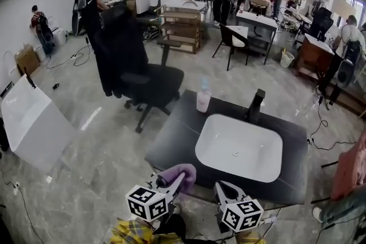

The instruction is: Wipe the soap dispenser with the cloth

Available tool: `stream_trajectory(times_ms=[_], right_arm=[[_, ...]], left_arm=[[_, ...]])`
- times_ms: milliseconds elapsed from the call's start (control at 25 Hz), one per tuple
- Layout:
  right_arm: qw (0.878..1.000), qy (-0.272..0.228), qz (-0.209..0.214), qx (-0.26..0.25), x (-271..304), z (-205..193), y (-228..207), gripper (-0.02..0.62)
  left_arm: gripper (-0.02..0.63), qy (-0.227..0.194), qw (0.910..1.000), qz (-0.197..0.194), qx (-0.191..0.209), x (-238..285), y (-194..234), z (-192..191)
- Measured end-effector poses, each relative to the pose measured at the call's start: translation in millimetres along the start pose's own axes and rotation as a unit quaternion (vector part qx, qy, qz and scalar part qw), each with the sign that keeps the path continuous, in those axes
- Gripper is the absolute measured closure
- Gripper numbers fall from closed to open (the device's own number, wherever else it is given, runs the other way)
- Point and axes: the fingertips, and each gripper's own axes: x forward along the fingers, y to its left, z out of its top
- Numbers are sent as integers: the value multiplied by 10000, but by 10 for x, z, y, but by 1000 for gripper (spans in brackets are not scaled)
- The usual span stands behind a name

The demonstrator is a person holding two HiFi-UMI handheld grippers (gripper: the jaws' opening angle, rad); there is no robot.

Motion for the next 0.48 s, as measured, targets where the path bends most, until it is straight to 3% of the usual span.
stream_trajectory(times_ms=[480], right_arm=[[9997,-24,-222,11,874,419,-5,591]], left_arm=[[549,159,9995,-267,57,481,806,479]])
